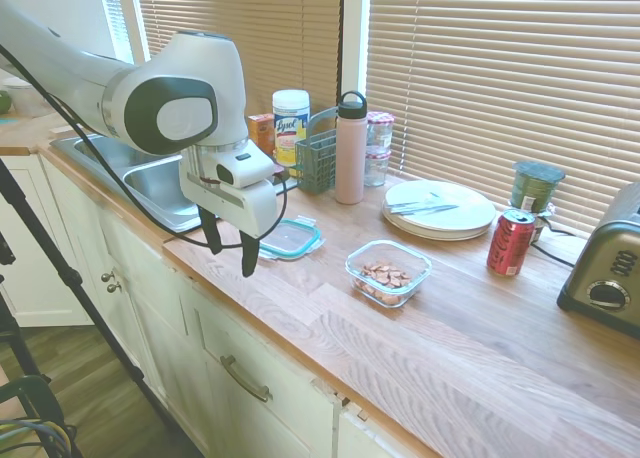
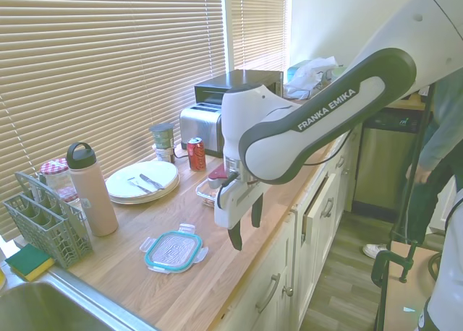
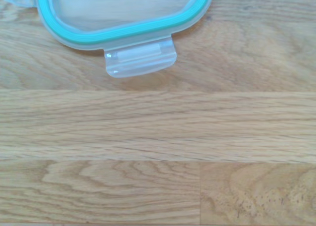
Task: Cover the lid of the food container
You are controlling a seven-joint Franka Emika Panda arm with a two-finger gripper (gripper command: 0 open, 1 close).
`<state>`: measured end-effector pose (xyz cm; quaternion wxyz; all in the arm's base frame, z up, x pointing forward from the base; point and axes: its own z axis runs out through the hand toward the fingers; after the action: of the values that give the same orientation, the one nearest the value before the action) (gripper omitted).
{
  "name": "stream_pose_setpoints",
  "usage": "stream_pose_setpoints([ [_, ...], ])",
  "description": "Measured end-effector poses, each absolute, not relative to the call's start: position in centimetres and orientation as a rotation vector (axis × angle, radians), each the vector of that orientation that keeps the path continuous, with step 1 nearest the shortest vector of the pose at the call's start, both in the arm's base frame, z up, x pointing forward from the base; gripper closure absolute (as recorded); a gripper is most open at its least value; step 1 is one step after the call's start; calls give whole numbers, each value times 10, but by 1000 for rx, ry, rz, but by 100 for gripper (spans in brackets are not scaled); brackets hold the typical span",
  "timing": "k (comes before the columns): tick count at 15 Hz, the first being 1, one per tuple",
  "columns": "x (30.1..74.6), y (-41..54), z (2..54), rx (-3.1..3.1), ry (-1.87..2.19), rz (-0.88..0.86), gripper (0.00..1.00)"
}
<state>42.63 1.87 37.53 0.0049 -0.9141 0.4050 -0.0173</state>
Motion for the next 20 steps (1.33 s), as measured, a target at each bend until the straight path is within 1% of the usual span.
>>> stream_pose_setpoints([
  [5, 428, 22, 376, -2868, 1259, -56, 0],
  [11, 446, 77, 392, -2927, 1277, -138, 0],
  [14, 463, 108, 396, -2972, 1305, -210, 0],
  [20, 514, 167, 397, -3046, 1352, -317, 0],
])
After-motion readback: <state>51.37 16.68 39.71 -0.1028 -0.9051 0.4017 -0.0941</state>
